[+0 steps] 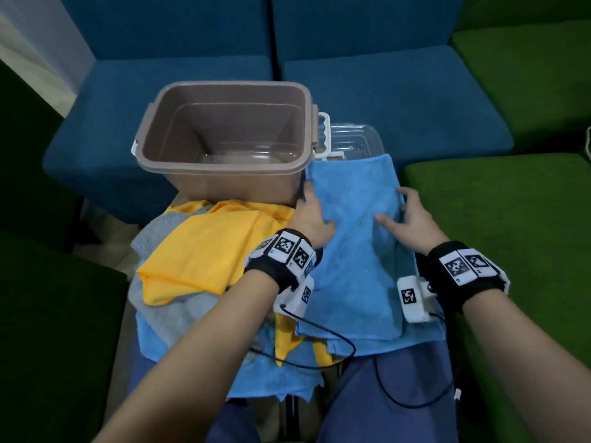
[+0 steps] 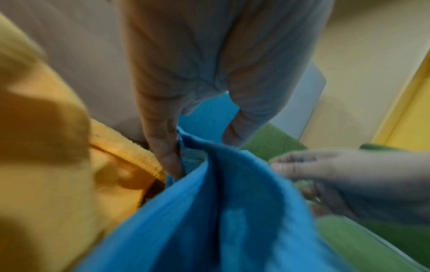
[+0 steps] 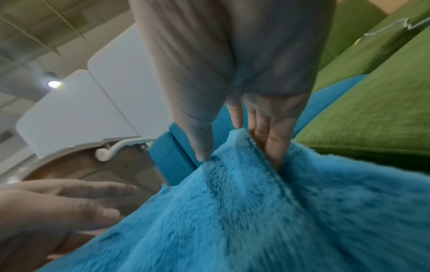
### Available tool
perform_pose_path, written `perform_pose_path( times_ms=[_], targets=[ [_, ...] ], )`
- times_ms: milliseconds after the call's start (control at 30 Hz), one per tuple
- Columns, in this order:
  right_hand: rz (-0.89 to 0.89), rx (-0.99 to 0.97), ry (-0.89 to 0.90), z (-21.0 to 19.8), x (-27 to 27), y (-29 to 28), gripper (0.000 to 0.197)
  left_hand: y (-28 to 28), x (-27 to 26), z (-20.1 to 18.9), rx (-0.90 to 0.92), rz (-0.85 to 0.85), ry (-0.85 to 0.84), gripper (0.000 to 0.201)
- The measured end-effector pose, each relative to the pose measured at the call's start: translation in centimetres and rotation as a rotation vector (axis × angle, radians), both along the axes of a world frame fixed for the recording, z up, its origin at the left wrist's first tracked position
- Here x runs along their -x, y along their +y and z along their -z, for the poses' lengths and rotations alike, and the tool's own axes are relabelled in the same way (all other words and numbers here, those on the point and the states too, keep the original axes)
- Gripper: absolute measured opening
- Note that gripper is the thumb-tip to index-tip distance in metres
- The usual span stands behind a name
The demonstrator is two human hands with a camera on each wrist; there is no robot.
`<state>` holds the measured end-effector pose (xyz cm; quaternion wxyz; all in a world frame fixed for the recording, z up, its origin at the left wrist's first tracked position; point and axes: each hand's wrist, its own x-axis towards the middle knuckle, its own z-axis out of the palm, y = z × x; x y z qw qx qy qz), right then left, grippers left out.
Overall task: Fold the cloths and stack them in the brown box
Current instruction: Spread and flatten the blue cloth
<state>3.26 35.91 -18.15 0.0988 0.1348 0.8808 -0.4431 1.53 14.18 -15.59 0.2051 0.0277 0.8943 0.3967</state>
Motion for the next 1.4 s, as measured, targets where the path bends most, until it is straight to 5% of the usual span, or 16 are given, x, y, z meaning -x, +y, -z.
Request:
perform_pose_path(
  times_ms=[167,300,400,600,733,900,1000,1400],
  targets=[
    [-0.079,0.144,-0.114,1.2,-6.1,0.3,0.086,-2.4,-5.7,-0.6,-0.012,0.067,-0.088,0.102],
    [-0.131,0.296,-0.154,0.0,-8.7,-0.3,0.096,-2.5,-8.7,0.0,-0.061,0.068,0.012,0.094],
    [-0.182,0.328,-0.094,-1.3,-9.1,-0.1,0.083,-2.1,-9.3,0.1,-0.146,-0.005,0.053,0.079],
    [0.033,0.085,0.014,-3.0,-9.6,1.8,0.040,-1.5,-10.8,0.1,-0.248,-0.077,0.023,0.063],
    [-0.082,-0.071,-0.253,-1.1,-11.8,2.5,0.048,-1.0,-12.5,1.6,-0.046,-0.070,0.015,0.047],
    [-0.030,-0.045,-0.140,-0.7,-12.7,3.1,0.048,-0.6,-13.7,1.7,0.164,-0.012,0.054,0.030],
    [-0.006,-0.084,-0.054,-1.7,-12.5,3.2,0.040,-0.4,-13.7,1.9,0.141,-0.018,-0.011,0.015],
    [-0.145,-0.500,-0.235,-3.3,-12.9,1.6,0.042,-0.7,-14.4,2.4,0.136,-0.114,-0.094,0.022]
  ],
)
